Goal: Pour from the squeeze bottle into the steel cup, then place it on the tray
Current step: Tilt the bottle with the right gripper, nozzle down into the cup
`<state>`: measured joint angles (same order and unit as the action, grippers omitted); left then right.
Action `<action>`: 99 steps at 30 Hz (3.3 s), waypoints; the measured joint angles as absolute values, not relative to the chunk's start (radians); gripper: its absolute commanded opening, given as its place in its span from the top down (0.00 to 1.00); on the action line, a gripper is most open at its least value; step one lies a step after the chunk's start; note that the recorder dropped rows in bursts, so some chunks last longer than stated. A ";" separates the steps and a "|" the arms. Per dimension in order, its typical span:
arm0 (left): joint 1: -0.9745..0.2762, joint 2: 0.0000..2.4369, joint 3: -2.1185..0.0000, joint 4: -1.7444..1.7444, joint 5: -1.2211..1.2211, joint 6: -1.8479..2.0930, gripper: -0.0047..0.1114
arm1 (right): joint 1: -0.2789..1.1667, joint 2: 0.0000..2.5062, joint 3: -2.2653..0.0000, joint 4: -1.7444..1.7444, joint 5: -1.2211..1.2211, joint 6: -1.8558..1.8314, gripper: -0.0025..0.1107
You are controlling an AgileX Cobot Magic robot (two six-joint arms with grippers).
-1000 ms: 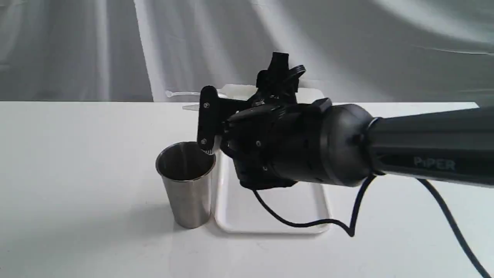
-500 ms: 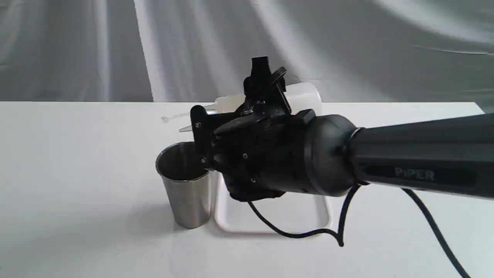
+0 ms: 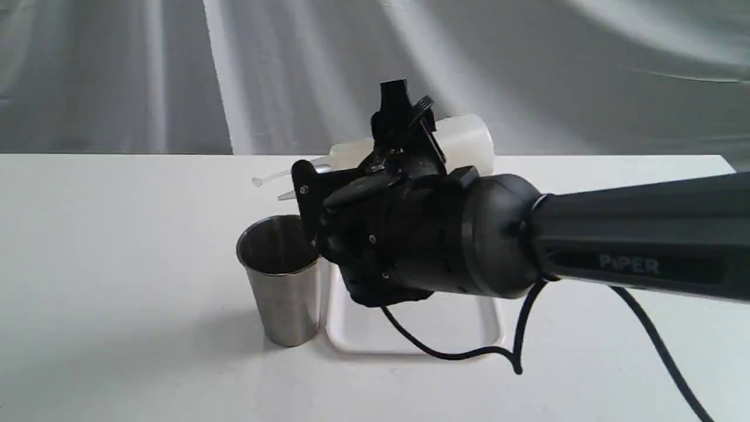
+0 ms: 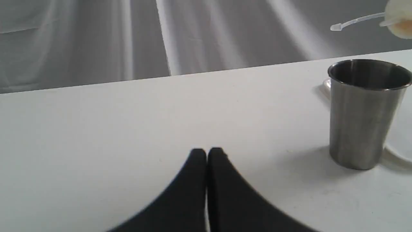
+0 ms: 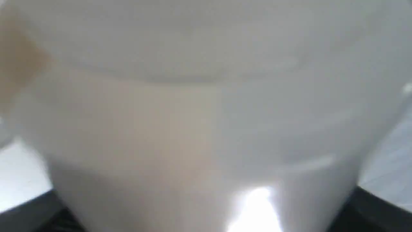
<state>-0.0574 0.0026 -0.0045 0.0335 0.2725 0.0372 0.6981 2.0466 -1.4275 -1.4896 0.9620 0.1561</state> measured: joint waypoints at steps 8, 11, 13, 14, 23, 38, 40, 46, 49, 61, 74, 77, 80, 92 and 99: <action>-0.057 0.003 -0.004 0.033 0.272 0.037 0.96 | 0.698 2.047 -1.427 -1.490 0.962 0.156 0.86; -0.057 0.003 -0.004 0.033 0.272 0.037 0.96 | 0.698 2.047 -1.427 -1.497 0.962 0.156 0.86; -0.057 0.003 -0.004 0.033 0.272 0.037 0.96 | 0.698 2.047 -1.427 -1.519 0.962 0.156 0.86; -0.057 0.003 -0.004 0.033 0.272 0.037 0.96 | 0.698 2.047 -1.427 -1.534 0.962 0.156 0.86; -0.057 0.003 -0.004 0.033 0.272 0.037 0.96 | 0.698 2.047 -1.427 -1.626 0.968 0.068 0.86; -0.057 0.003 -0.004 0.033 0.272 0.037 0.96 | 0.698 2.047 -1.427 -1.663 0.993 -0.102 0.86; -0.057 0.003 -0.004 0.033 0.272 0.037 0.96 | 0.698 2.047 -1.427 -1.673 0.995 -0.105 0.86; -0.057 0.003 -0.004 0.033 0.272 0.037 0.96 | 0.698 2.047 -1.427 -1.697 0.997 -0.106 0.86; -0.057 0.003 -0.004 0.033 0.272 0.037 0.96 | 0.698 2.047 -1.427 -1.705 0.997 -0.106 0.86; -0.057 0.003 -0.004 0.033 0.272 0.037 0.96 | 0.698 2.047 -1.427 -1.707 0.997 -0.181 0.86; -0.057 0.003 -0.004 0.033 0.272 0.037 0.96 | 0.698 2.047 -1.427 -1.709 0.997 -0.185 0.86; -0.057 0.003 -0.004 0.033 0.272 0.037 0.96 | 0.698 2.047 -1.427 -1.709 0.997 -0.185 0.86; -0.057 0.003 -0.004 0.033 0.272 0.037 0.96 | 0.698 2.047 -1.427 -1.711 0.997 -0.185 0.86; -0.057 0.003 -0.004 0.033 0.272 0.037 0.96 | 0.698 2.047 -1.427 -1.713 0.997 -0.207 0.86; -0.057 0.003 -0.004 0.033 0.272 0.037 0.96 | 0.698 2.047 -1.427 -1.713 0.997 -0.207 0.86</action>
<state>-0.0574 0.0026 -0.0045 0.0335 0.2725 0.0372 0.6981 2.0466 -1.4275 -1.7129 0.9969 -0.2072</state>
